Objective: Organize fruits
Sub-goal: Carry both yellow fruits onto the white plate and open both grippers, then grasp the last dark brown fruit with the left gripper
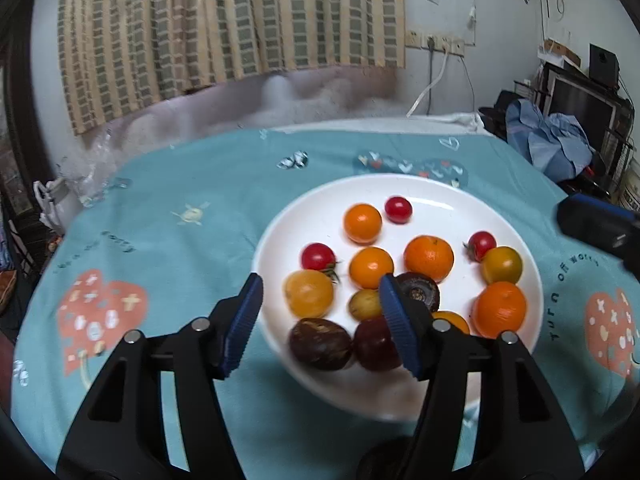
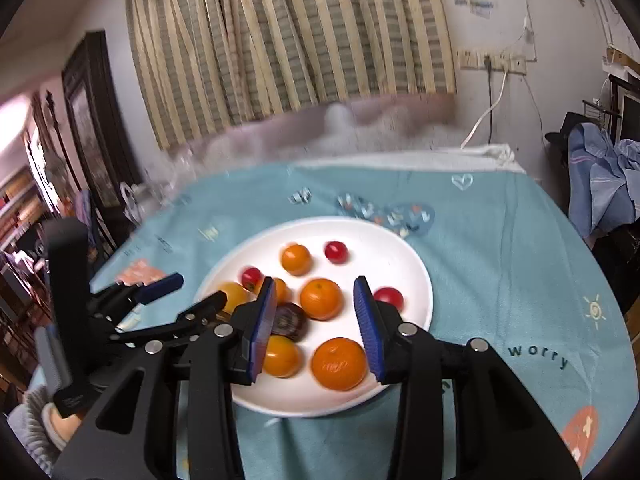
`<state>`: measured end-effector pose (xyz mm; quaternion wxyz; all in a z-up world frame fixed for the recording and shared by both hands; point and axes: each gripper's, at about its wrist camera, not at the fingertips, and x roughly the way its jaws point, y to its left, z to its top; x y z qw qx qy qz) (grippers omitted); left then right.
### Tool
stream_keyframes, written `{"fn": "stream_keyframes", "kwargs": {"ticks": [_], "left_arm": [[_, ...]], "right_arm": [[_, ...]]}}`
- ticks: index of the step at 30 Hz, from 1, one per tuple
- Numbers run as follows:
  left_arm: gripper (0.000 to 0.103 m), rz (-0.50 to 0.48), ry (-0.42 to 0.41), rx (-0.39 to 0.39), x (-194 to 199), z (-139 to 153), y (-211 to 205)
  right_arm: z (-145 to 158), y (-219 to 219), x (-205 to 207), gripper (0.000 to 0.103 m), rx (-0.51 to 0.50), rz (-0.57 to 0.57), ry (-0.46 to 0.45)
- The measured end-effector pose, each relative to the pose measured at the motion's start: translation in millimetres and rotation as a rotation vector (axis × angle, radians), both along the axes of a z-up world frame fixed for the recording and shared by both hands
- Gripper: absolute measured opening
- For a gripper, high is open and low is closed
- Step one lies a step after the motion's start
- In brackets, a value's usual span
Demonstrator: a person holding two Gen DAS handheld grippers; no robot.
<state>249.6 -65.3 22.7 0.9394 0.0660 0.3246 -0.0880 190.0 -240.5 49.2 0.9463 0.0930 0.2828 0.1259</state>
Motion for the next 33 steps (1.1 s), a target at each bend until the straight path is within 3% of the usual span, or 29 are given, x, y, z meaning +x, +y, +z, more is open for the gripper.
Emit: {"fn": "stream_keyframes", "kwargs": {"ticks": [2,4,9,14,19,33], "left_arm": [[0.066,0.011,-0.015,-0.001,-13.6,11.0,7.1],[0.069,0.02,-0.03,0.002,-30.6,20.7,15.7],[0.074,0.034,-0.034,0.015,-77.0,24.8,34.3],[0.082,0.043,0.008,0.006,-109.1,1.6,41.5],[0.082,0.005,0.065,-0.005,-113.4,-20.7,30.2],[0.082,-0.031,0.114,0.028,-94.0,-47.9,4.2]], "right_arm": [[9.5,-1.5,-15.3,0.042,0.031,0.006,-0.019],[16.7,-1.4,-33.3,0.057,0.057,0.007,-0.04],[19.4,1.6,-75.8,0.057,0.107,0.035,-0.071],[-9.2,7.3,-98.3,0.057,0.131,0.071,-0.033],[-38.7,14.4,-97.1,0.057,0.075,0.078,0.059],[-36.6,11.8,-103.3,0.059,0.061,0.052,0.036]]}}
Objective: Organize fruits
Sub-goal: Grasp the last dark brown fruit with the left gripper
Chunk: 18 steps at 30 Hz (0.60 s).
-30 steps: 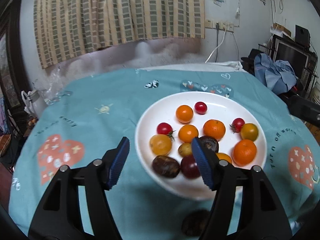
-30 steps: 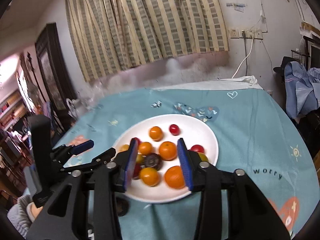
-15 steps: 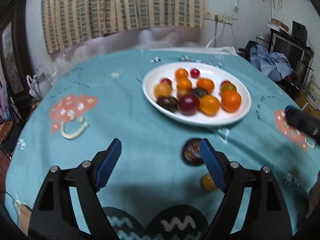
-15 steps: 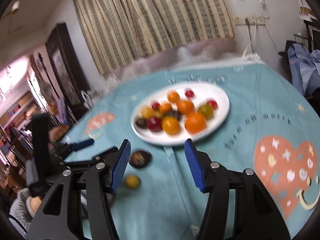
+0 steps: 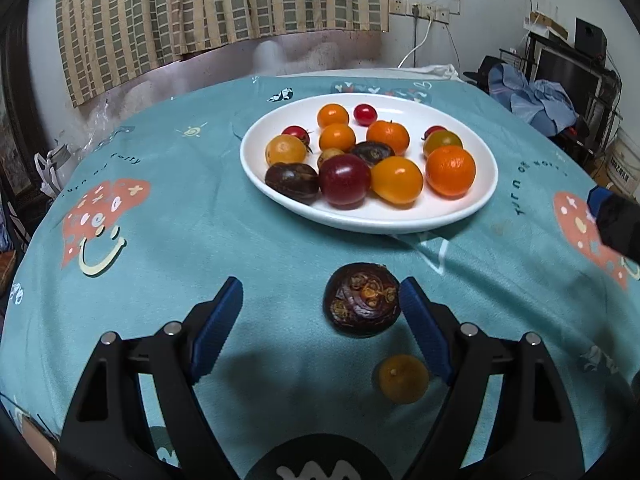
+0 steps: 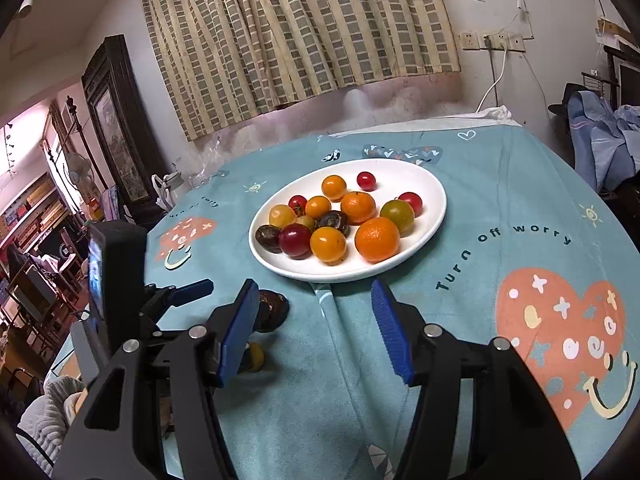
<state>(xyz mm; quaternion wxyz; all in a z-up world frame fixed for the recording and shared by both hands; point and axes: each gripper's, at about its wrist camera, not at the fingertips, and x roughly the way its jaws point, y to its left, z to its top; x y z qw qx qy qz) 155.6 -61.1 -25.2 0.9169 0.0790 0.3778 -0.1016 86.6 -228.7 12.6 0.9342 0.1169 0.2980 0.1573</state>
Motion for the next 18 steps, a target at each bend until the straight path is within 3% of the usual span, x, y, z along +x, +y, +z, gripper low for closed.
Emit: {"fn": "stream_keyframes", "kwargs": {"ticks": [11,14,16,18], "left_arm": [[0.084,-0.018,0.032,-0.038,9.8,-6.4,0.3],[0.069,-0.049,0.044,-0.073,8.3,-6.6,-0.3],[0.047,-0.091,0.055,-0.1,4.5,-5.4,-2.1],[0.038,-0.107,0.048,-0.097,0.2,-3.4,-3.7]], "right_arm": [[-6.7,3.3,5.1,0.059,-0.01,0.004,0.028],[-7.0,3.3,4.8,0.059,-0.009,0.004,0.029],[-6.8,3.5,4.9,0.059,-0.01,0.004,0.03],[-6.6,3.5,4.9,0.059,-0.01,0.005,0.029]]}}
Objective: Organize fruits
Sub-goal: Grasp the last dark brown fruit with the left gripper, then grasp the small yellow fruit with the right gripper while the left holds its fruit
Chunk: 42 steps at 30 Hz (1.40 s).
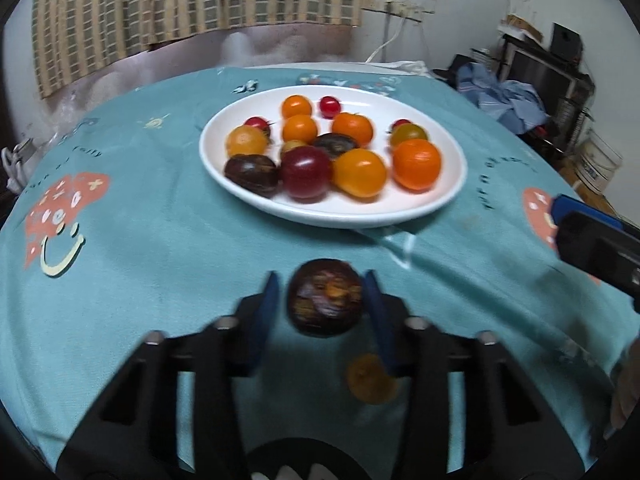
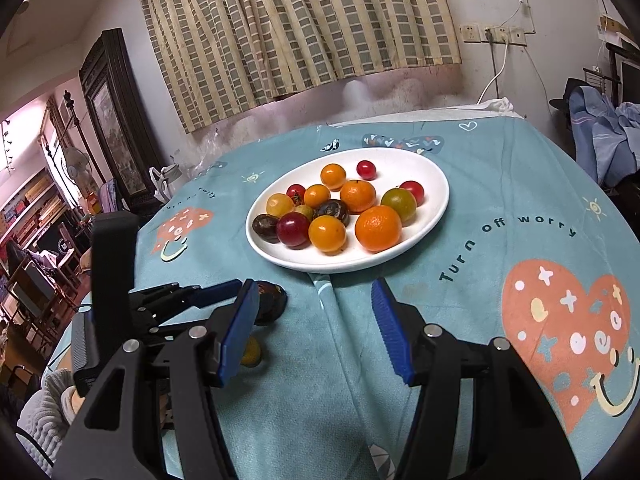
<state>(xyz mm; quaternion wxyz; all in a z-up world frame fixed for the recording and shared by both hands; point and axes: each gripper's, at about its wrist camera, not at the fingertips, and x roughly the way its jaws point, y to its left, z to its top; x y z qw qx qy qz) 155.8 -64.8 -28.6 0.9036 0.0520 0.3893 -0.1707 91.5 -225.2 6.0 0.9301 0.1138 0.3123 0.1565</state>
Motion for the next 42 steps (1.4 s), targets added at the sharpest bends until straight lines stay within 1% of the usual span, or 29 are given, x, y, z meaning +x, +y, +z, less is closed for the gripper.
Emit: {"fn": "stream_keyframes", "kwargs": {"ticks": [1,3,5,8,9,12,13,15,17,18,19,21,24,26,27,29,30,32,34,35,37,38,42], "left_arm": [[0.035,-0.001,-0.013,0.006,-2.8,1.5,0.3],[0.034,-0.003,-0.004,-0.007,-3.7,1.7,3.0],[0.034,-0.003,0.011,-0.03,-3.4,1.3,7.2],[0.034,-0.007,0.011,-0.034,-3.1,0.5,8.0],[0.036,-0.007,0.007,-0.03,-3.0,0.0,6.8],[0.054,-0.006,0.014,-0.011,0.1,-4.8,2.2],[0.056,-0.016,0.031,-0.019,3.6,-6.7,0.2],[0.056,-0.027,0.056,-0.031,8.4,-9.5,-2.1],[0.052,-0.034,0.095,-0.022,13.9,-15.7,-5.1],[0.051,-0.028,0.088,-0.025,13.6,-14.6,-4.1],[0.046,-0.021,0.088,-0.029,13.8,-14.7,-2.8],[0.046,-0.014,0.092,-0.05,13.7,-14.3,1.7],[0.045,0.019,0.062,-0.037,8.4,-9.2,11.4],[0.045,0.069,0.032,-0.048,3.2,1.2,29.6],[0.045,0.116,0.005,-0.049,-0.6,8.1,43.5],[0.045,0.201,-0.042,-0.022,-6.8,16.8,65.1],[0.045,0.24,-0.052,-0.025,-8.5,19.6,77.7],[0.045,0.284,-0.033,-0.067,-7.1,20.6,95.7],[0.045,0.318,-0.011,-0.118,-4.4,19.7,109.3],[0.045,0.326,-0.008,-0.132,-3.3,20.1,112.3],[0.045,0.327,-0.008,-0.144,-2.4,21.0,113.4],[0.045,0.325,-0.009,-0.145,-2.8,21.2,113.0],[0.045,0.315,-0.004,-0.141,-3.7,19.0,108.7]], "right_arm": [[-0.3,0.5,0.0,0.059,-0.003,0.0,0.0],[-0.3,0.3,0.0,0.059,-0.004,-0.004,0.002],[-0.8,0.2,-0.1,0.059,-0.004,-0.003,0.003],[-0.4,0.1,0.0,0.059,-0.004,-0.004,0.001],[-0.7,-0.1,0.3,0.059,-0.003,-0.002,0.001],[-1.7,0.0,0.2,0.059,-0.003,0.002,0.001],[-2.2,0.1,0.5,0.059,-0.004,0.003,0.003],[-2.4,0.0,0.4,0.059,-0.006,0.005,0.004],[-2.5,-0.4,0.5,0.059,-0.005,0.004,0.004],[-3.0,-1.0,0.6,0.059,-0.003,0.005,0.005],[-2.7,-0.5,0.6,0.059,-0.004,0.005,0.005],[-3.0,-0.3,0.7,0.059,-0.007,0.006,0.005],[-4.2,-0.5,1.2,0.059,-0.005,0.014,0.014],[-6.4,2.4,0.8,0.059,-0.005,0.034,0.024],[-7.4,4.9,0.5,0.059,-0.007,0.045,0.028],[-13.2,18.4,-0.9,0.059,-0.034,0.098,0.044],[-16.8,27.1,-2.4,0.059,-0.057,0.129,0.052],[-25.5,50.3,-7.6,0.059,-0.125,0.202,0.063],[-31.3,68.4,-12.7,0.058,-0.188,0.241,0.058],[-32.6,74.6,-14.5,0.056,-0.206,0.251,0.054],[-35.8,84.6,-14.0,0.047,-0.234,0.269,0.062],[-37.8,87.0,-13.1,0.045,-0.242,0.269,0.07],[-45.5,95.3,-6.3,0.044,-0.262,0.259,0.102]]}}
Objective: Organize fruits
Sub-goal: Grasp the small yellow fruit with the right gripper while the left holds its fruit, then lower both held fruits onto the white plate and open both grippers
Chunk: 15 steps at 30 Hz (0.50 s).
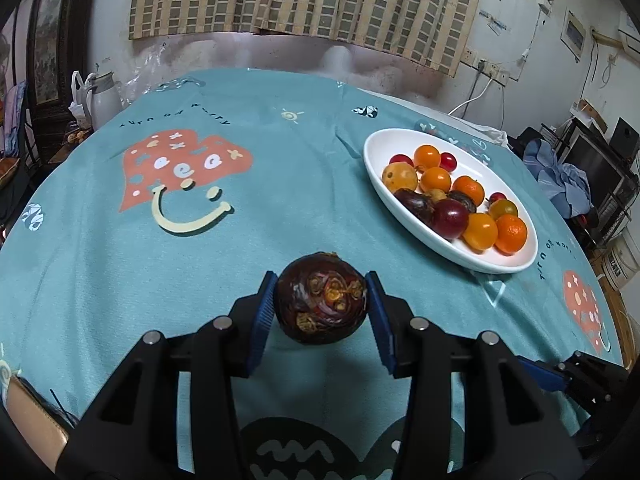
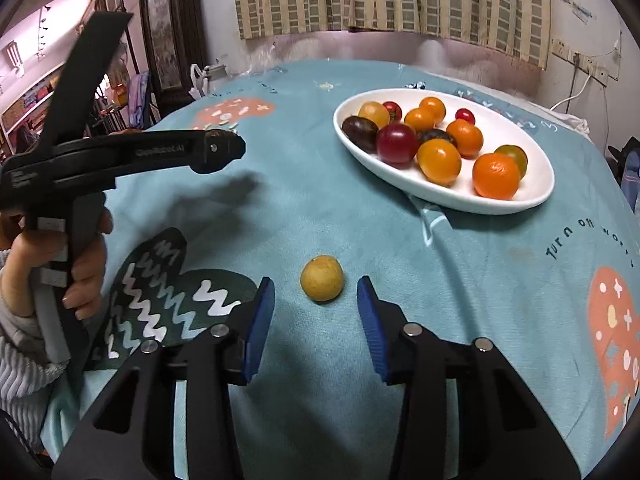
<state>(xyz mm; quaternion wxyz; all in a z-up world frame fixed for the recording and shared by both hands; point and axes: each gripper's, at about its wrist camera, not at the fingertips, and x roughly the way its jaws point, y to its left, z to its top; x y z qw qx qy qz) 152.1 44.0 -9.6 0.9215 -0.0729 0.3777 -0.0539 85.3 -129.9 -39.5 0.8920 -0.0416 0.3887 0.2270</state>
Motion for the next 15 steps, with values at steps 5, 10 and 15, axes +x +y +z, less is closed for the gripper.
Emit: {"fn": "stream_keyframes", "kwargs": {"ticks": [5,10,15], "left_arm": [[0.045,-0.01,-0.001,0.0,1.0,0.6,-3.7],[0.045,-0.027,0.021,0.021,3.1,-5.4,-10.1],[0.045,-0.048,0.045,0.044,5.0,-12.8,-15.6]], "right_arm": [[-3.8,6.8,7.0,0.035,-0.013,-0.006,0.02],[-8.4,7.2,16.3,0.027,-0.007,-0.013,0.058],[-5.6,2.5,15.2,0.025,0.019,-0.012,0.053]]}}
